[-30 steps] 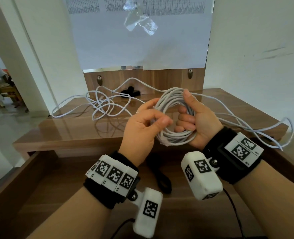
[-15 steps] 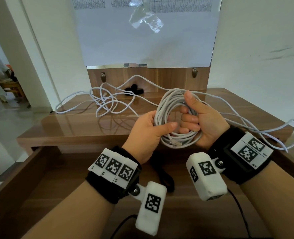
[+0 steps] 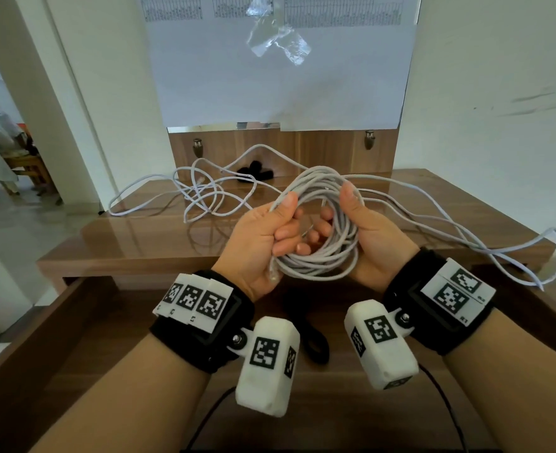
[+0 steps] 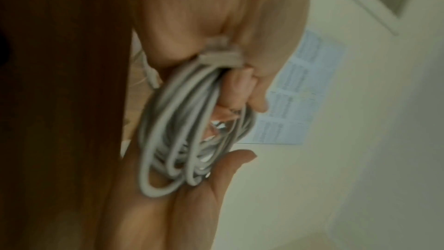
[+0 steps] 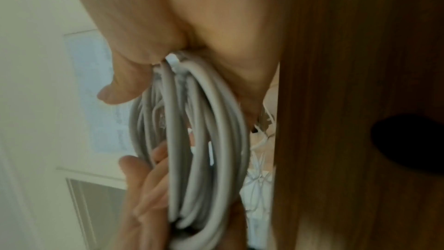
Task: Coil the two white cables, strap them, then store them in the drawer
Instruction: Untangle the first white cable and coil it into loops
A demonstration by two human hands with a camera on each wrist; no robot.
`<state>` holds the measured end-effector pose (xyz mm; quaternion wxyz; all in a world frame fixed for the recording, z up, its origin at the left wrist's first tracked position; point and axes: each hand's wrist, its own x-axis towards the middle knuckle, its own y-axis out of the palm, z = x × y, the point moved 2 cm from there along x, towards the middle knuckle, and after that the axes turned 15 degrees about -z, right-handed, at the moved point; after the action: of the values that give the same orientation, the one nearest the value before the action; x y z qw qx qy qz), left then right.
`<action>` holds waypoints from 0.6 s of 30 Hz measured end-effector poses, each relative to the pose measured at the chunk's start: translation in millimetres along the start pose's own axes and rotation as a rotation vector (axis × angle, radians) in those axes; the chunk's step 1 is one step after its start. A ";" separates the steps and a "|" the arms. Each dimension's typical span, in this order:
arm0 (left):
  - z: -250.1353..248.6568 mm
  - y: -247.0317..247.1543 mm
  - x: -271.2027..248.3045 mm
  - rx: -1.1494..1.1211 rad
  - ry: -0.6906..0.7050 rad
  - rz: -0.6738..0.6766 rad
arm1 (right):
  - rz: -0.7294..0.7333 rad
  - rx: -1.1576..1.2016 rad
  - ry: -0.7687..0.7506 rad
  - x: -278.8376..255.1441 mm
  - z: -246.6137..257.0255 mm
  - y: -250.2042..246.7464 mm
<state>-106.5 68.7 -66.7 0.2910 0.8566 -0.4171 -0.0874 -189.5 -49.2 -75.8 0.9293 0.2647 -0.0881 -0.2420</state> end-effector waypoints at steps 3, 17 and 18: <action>-10.6 -5.1 1.6 0.171 0.069 -0.043 | -0.005 -0.183 -0.066 2.6 -1.0 -7.3; -28.5 -23.5 3.3 0.420 -0.060 0.071 | 0.042 -0.421 -0.072 -0.7 5.3 -22.1; -28.7 -24.1 3.1 0.396 -0.068 0.084 | 0.024 -0.391 -0.064 -1.5 5.3 -22.0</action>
<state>-77.3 90.1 -56.8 0.1061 0.8753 -0.4713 -0.0205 -201.3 -67.2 -83.2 0.9626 0.0705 -0.0722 -0.2514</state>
